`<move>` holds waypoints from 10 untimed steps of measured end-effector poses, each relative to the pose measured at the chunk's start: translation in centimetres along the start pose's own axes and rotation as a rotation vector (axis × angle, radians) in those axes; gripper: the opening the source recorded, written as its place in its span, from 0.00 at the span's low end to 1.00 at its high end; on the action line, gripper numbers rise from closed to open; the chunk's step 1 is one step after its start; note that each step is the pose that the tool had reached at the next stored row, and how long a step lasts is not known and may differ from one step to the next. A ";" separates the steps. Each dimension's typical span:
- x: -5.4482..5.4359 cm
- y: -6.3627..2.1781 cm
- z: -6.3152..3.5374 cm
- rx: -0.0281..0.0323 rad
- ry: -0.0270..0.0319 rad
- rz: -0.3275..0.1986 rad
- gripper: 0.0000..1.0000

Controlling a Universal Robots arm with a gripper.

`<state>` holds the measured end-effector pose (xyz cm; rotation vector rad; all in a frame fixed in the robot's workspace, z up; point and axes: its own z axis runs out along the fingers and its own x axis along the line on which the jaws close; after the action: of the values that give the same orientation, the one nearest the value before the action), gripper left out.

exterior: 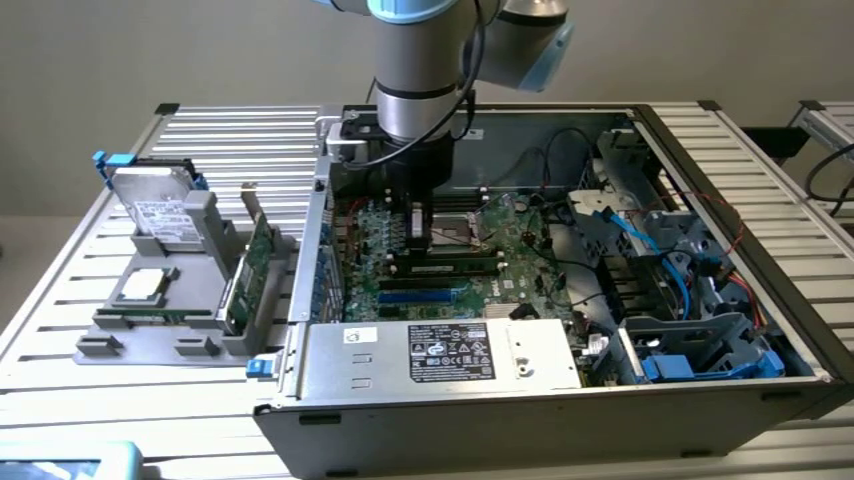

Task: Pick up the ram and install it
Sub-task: 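Press down the ram until it locks into place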

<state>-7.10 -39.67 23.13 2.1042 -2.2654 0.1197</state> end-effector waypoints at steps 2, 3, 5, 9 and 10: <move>0.0 -0.58 -0.49 -0.0003 0.0005 0.000 0.11; 0.0 -0.99 -0.63 -0.0004 0.0006 0.000 0.11; 0.0 -1.86 -0.85 -0.0003 0.0007 0.000 0.11; 0.0 -3.36 -1.18 -0.0005 0.0009 0.000 0.11; 0.0 -3.68 -1.24 -0.0006 0.0009 0.000 0.11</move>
<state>-3.45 -39.80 24.45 2.1033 -2.2648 0.1199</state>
